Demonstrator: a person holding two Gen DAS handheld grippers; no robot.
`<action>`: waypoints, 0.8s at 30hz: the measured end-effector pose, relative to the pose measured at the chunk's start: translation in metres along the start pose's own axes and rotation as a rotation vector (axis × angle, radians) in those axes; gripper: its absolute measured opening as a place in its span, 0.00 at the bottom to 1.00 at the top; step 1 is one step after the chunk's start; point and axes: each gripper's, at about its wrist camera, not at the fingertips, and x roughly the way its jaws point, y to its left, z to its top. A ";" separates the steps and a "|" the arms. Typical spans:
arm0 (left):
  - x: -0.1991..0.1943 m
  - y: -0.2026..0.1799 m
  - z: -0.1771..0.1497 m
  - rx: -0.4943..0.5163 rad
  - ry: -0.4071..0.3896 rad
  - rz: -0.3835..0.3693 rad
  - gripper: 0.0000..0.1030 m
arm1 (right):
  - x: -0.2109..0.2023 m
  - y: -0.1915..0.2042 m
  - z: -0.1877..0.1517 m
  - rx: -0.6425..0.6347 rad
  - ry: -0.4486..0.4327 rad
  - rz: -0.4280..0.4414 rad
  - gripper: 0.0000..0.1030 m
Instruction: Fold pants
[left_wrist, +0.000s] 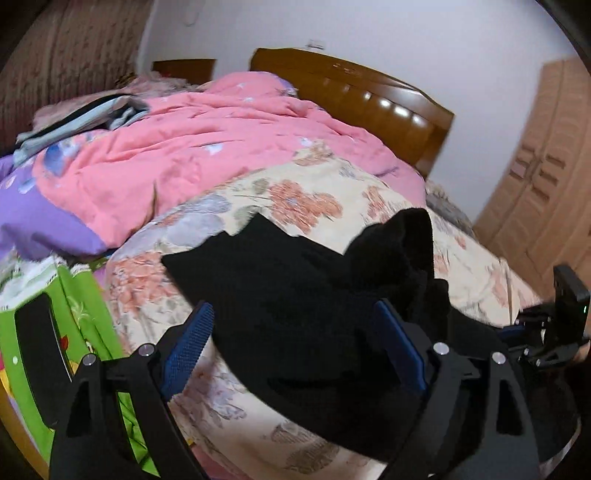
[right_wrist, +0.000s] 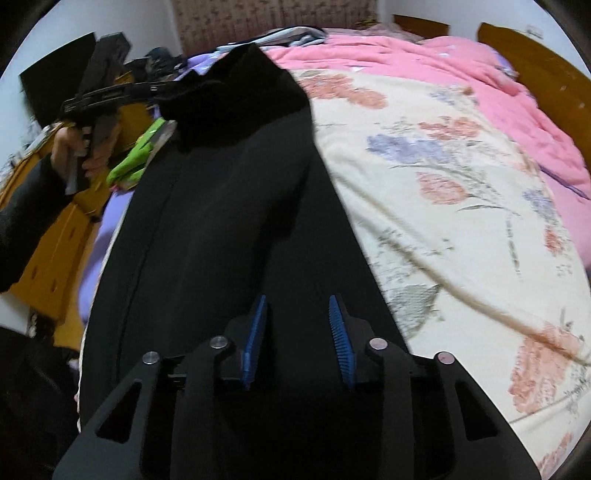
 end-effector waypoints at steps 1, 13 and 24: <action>0.002 -0.003 -0.001 0.019 0.005 0.011 0.86 | 0.001 0.001 -0.001 -0.013 0.001 0.006 0.33; -0.006 -0.059 -0.026 0.348 0.010 -0.096 0.89 | 0.003 -0.004 -0.007 -0.017 -0.016 0.024 0.34; 0.038 -0.071 -0.019 0.463 0.048 0.134 0.26 | 0.002 0.004 -0.004 -0.033 -0.009 0.003 0.19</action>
